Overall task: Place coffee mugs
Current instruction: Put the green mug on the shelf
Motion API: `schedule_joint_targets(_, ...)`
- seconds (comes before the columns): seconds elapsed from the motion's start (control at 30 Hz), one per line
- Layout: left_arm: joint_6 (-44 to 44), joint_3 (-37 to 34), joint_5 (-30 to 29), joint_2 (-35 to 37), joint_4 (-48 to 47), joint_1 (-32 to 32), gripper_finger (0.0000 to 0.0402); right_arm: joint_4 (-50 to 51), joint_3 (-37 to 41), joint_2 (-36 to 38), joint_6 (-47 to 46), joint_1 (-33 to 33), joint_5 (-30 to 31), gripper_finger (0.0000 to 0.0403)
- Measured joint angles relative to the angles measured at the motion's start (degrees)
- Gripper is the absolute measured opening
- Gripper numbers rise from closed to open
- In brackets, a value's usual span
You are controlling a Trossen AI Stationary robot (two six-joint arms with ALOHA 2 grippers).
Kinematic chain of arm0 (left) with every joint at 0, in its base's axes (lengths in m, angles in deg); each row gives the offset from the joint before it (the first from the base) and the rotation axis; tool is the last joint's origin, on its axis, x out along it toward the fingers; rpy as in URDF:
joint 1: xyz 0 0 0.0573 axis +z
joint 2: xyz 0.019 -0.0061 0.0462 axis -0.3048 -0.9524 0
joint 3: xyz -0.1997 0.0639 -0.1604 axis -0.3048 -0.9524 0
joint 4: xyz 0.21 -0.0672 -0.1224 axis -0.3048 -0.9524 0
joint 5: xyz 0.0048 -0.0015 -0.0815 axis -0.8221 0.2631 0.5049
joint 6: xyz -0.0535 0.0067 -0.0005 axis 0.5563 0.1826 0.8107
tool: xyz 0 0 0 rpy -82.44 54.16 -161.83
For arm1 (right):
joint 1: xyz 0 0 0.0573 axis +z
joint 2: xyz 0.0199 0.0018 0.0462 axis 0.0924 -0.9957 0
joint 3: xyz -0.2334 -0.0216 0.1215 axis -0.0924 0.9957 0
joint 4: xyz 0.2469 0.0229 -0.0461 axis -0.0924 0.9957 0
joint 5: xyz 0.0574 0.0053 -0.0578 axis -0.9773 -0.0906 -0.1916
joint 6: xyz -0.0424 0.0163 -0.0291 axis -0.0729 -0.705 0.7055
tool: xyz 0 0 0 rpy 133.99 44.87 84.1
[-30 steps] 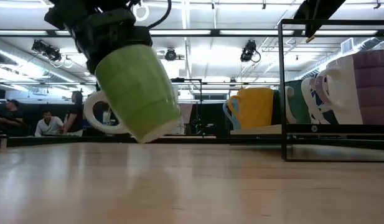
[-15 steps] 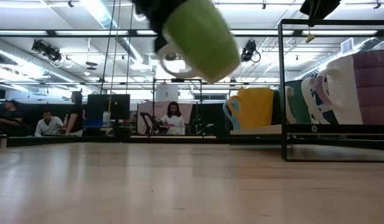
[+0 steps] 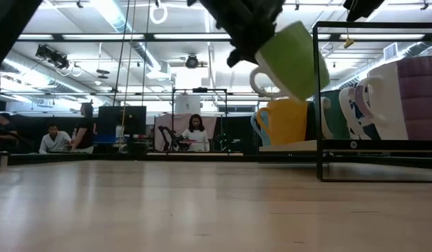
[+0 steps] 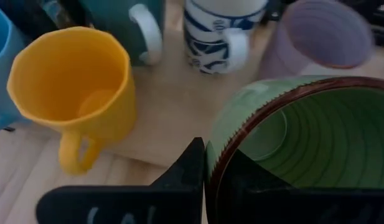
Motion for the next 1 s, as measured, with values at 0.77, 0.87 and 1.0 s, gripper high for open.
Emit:
schedule_joint_targets(0.77,0.80,1.72,-1.07,-7.97,1.50,4.35,0.0030,-2.81,0.00,-0.13,0.42,0.01,0.00,0.0120)
schedule_joint_targets(0.87,0.79,1.70,-1.06,-8.08,1.25,4.34,0.0031,-2.79,0.00,-0.14,0.42,0.01,0.00,0.0120)
schedule_joint_targets(1.0,0.78,1.70,-1.04,-8.08,1.20,4.33,0.0031,-2.79,0.00,-0.14,0.42,0.01,-0.01,0.0120)
